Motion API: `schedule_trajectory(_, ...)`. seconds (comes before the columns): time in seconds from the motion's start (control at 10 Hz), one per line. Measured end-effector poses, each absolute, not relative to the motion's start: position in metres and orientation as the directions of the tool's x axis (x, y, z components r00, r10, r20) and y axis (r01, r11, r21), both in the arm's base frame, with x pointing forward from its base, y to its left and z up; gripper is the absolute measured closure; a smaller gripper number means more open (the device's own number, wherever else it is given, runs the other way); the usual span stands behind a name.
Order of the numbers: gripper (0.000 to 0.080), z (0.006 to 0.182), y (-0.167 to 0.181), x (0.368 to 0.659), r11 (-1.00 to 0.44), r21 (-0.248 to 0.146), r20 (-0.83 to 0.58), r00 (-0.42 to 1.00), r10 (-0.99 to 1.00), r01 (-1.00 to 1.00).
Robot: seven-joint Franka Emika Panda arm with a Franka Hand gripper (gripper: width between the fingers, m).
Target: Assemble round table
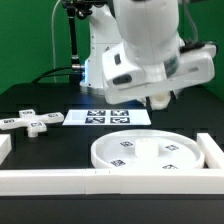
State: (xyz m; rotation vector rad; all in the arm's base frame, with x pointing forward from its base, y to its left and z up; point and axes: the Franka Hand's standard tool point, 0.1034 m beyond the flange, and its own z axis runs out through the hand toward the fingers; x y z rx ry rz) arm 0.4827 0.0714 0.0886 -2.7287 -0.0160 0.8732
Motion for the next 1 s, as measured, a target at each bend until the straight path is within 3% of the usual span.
schedule_trajectory(0.2,0.039,0.12,0.067,0.508,-0.965,-0.258,-0.461,0.884,0.073,-0.055)
schedule_trajectory(0.5,0.039,0.12,0.064,0.517,-0.972,-0.229,-0.315,0.949,0.023,-0.052)
schedule_trajectory(0.7,0.039,0.12,0.058,0.529,-0.979,-0.203,-0.142,0.99,0.026,-0.003)
schedule_trajectory(1.0,0.039,0.136,0.044,0.56,-0.985,-0.169,0.067,0.997,0.031,0.042)
